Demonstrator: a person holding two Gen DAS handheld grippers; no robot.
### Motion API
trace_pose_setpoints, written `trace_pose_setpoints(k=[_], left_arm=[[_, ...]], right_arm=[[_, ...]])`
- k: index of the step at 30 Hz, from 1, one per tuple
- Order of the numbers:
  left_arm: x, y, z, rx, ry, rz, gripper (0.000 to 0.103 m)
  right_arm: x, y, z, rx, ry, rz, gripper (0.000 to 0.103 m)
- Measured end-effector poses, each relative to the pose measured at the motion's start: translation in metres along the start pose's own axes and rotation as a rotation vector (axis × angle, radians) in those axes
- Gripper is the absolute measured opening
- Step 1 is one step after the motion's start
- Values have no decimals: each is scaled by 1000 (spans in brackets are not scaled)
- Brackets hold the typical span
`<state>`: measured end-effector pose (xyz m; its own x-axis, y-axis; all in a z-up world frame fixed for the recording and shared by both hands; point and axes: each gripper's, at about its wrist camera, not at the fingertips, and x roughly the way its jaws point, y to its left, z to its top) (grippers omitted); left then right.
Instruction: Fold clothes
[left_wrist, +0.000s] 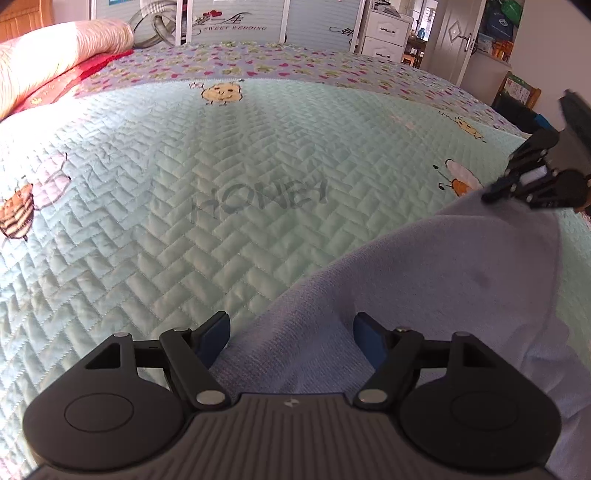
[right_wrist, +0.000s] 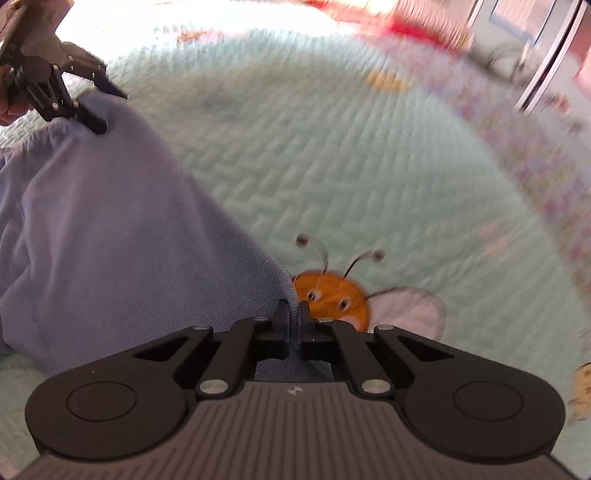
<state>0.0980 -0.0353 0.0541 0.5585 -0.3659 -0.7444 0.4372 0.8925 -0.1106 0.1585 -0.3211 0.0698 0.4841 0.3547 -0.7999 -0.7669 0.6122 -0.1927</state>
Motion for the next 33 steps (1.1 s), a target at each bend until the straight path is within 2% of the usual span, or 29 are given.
trace_pose_setpoints(k=[4, 8, 12, 16, 18, 19, 23, 28, 33], left_arm=[[-18, -7, 3, 19, -27, -16, 77], [-18, -16, 16, 55, -35, -19, 77], [9, -15, 26, 79, 45, -22, 77], [34, -5, 25, 41, 116, -38, 74], [33, -5, 25, 34, 95, -41, 43], [28, -7, 26, 35, 83, -40, 11], [-14, -31, 23, 140, -14, 6, 10], [-76, -56, 10, 180, -115, 11, 10], [-121, -81, -17, 216, -168, 30, 10]], right_arm=[[-37, 5, -6, 25, -118, -90, 1], [-31, 11, -15, 42, -102, -126, 1], [-21, 10, -14, 84, -115, -135, 1], [-12, 8, -14, 107, -102, -134, 1], [-10, 9, -14, 111, -97, -139, 1], [-10, 9, -14, 114, -96, -142, 1], [-32, 22, -13, 130, -136, -178, 1], [-99, 47, -26, 159, -225, -203, 1], [-164, 98, -45, 153, -295, -213, 1]])
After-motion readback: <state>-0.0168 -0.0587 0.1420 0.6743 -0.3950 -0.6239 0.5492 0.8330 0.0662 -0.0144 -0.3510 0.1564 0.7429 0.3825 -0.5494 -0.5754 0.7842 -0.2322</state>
